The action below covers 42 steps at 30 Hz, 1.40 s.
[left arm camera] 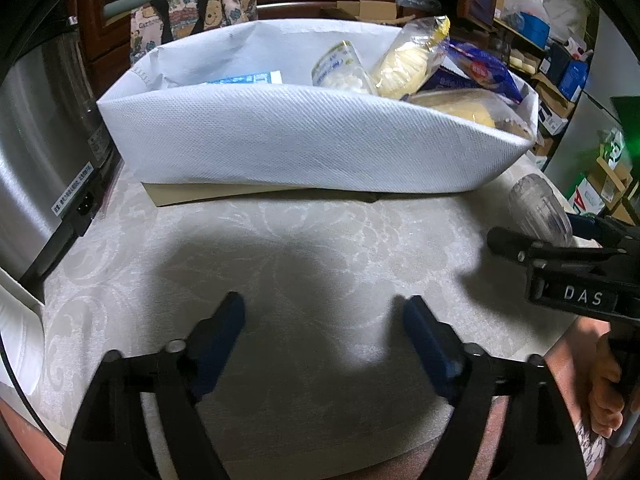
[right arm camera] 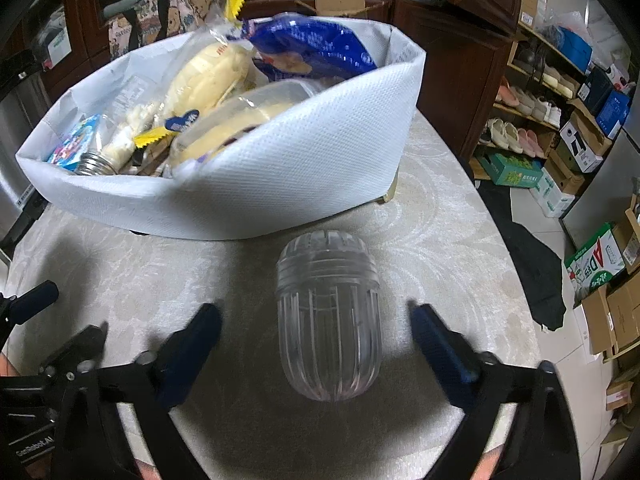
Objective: Organize objects
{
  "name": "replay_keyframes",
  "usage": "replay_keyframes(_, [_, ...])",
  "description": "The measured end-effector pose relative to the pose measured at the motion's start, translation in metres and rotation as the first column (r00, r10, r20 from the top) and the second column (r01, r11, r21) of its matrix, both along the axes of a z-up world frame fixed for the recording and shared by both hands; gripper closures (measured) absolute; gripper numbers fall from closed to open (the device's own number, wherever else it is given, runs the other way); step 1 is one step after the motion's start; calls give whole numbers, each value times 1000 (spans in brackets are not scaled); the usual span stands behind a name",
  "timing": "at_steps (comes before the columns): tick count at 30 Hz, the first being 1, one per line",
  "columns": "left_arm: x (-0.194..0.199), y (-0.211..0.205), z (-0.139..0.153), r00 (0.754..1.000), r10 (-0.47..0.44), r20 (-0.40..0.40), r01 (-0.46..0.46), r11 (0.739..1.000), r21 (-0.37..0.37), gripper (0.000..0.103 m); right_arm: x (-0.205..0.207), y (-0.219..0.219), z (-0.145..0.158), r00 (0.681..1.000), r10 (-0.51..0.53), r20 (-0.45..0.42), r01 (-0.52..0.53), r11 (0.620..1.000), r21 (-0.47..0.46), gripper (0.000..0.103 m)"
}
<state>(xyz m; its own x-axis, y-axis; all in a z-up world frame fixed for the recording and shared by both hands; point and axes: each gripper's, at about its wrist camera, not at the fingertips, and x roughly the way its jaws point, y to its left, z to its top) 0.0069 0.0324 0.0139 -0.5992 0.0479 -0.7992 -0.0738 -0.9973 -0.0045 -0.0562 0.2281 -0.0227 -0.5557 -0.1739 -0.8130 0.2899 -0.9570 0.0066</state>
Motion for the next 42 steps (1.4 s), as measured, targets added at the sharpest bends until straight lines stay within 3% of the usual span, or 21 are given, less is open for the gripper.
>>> replay_keyframes(4, [2,-3,0,1000,0,4,0,1000,0,13,11,0,3,999,21,-35,-22,1000,-6,59])
replay_keyframes(5, [2,-3,0,1000,0,4,0,1000,0,13,13,0,3,999,29,-39,-30,1000,-10,64])
replay_keyframes(8, [2,-3,1,1000,0,4,0,1000,0,13,15,0,4,998,44,-38,-45,999,-20,64])
replay_keyframes(13, [5,-5,1,1000,-1,2,1,1000,-2,14,27,14,21,994,68,-82,-80,985,-153,64])
replay_keyframes(15, [11,-6,5,1000,-20,-16,20,1000,7,32,39,23,37,986,80,-148,-113,967,-227,64])
replay_keyframes(16, [14,-7,8,999,-33,-27,33,999,21,36,45,28,45,980,83,-182,-131,955,-267,64])
replay_keyframes(18, [18,-10,21,996,-54,-77,60,995,79,37,56,40,70,960,70,-273,-166,923,-348,64])
replay_keyframes(21, [12,-18,51,985,-7,-171,25,994,106,37,43,29,110,945,76,-318,-191,918,-349,64])
replay_keyframes(25, [-11,-21,89,962,28,-270,-8,997,74,27,-2,-4,144,956,150,-252,-252,860,-444,62])
replay_keyframes(27, [-36,3,101,960,24,-278,-4,998,69,26,-25,-18,146,967,157,-199,-234,858,-458,57])
replay_keyframes(28, [-21,12,101,960,27,-279,-6,997,75,26,-33,-21,143,972,157,-176,-222,857,-465,55])
replay_keyframes(30, [-26,18,100,959,43,-281,-22,997,77,26,-44,-19,136,979,150,-138,-200,836,-511,55])
replay_keyframes(33, [-31,23,91,952,72,-298,-57,997,58,26,-42,-3,122,982,144,-121,-187,812,-552,40])
replay_keyframes(36, [-38,23,84,950,79,-303,-77,997,17,29,-39,10,113,987,102,-125,-153,838,-524,39])
replay_keyframes(39, [-30,25,82,944,97,-315,-103,995,0,29,-40,18,105,990,123,-72,-142,807,-574,37])
replay_keyframes(42, [-28,24,79,956,71,-283,-69,997,15,29,-34,22,98,989,139,-51,-143,797,-587,37])
